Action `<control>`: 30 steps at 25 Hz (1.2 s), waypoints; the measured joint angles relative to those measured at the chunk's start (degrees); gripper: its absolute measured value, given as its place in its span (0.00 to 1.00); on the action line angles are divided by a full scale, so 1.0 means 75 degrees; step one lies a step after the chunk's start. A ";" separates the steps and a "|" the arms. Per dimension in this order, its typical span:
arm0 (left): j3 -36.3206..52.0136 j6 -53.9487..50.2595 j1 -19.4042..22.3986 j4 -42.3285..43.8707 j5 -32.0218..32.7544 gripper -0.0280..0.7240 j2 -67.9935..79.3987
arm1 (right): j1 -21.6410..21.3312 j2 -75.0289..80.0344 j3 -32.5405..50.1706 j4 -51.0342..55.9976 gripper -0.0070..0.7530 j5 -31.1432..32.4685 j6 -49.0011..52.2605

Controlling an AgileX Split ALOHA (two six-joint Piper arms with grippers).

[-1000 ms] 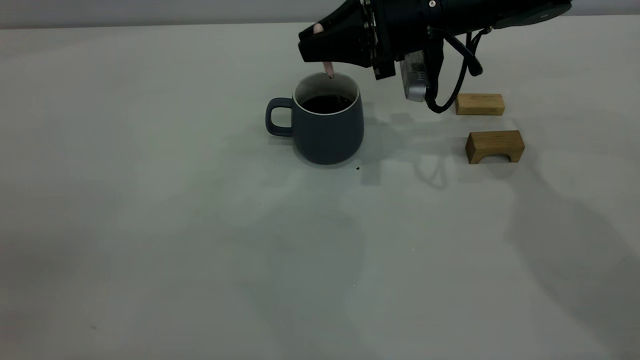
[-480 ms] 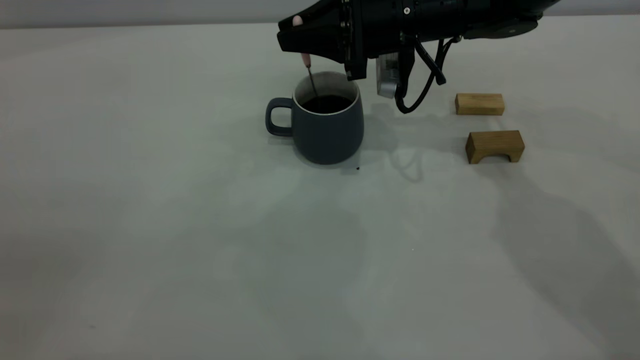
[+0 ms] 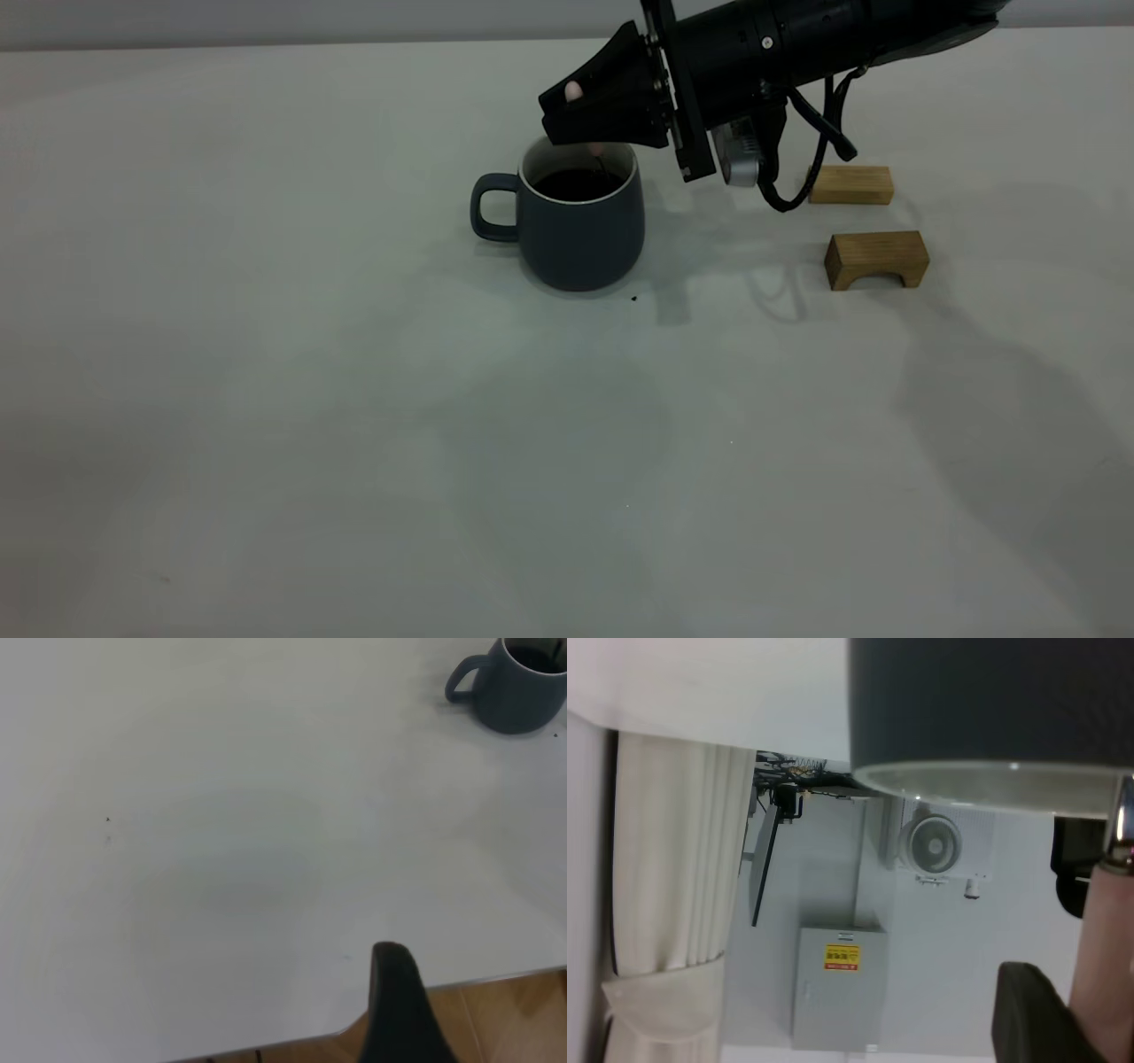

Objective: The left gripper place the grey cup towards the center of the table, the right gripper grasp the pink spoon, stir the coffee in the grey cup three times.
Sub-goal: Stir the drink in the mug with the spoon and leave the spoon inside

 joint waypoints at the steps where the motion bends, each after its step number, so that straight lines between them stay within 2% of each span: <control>1: 0.0000 0.0000 0.0000 0.0000 0.0000 0.73 0.0000 | 0.0017 0.0000 0.0000 -0.0006 0.18 0.0009 0.0152; 8: 0.0000 0.0000 0.0000 0.0000 0.0000 0.73 0.0000 | 0.0286 0.0031 0.0000 0.0960 0.18 0.0007 0.0401; 13: 0.0000 0.0000 0.0000 0.0000 0.0000 0.73 0.0000 | 0.0270 0.0031 0.0000 0.1392 0.18 -0.0465 -0.0351; 17: 0.0000 0.0000 0.0000 0.0000 0.0000 0.73 0.0000 | 0.0120 0.0037 0.0000 0.1120 0.18 -0.0536 -0.0767; 23: 0.0000 0.0007 0.0000 0.0000 0.0000 0.73 0.0000 | -0.0192 0.0037 0.0000 0.0111 0.18 0.0066 -0.0849; 30: 0.0000 0.0007 0.0000 0.0000 0.0000 0.73 0.0000 | 0.0025 0.0003 -0.0009 -0.0107 0.18 0.0064 -0.0903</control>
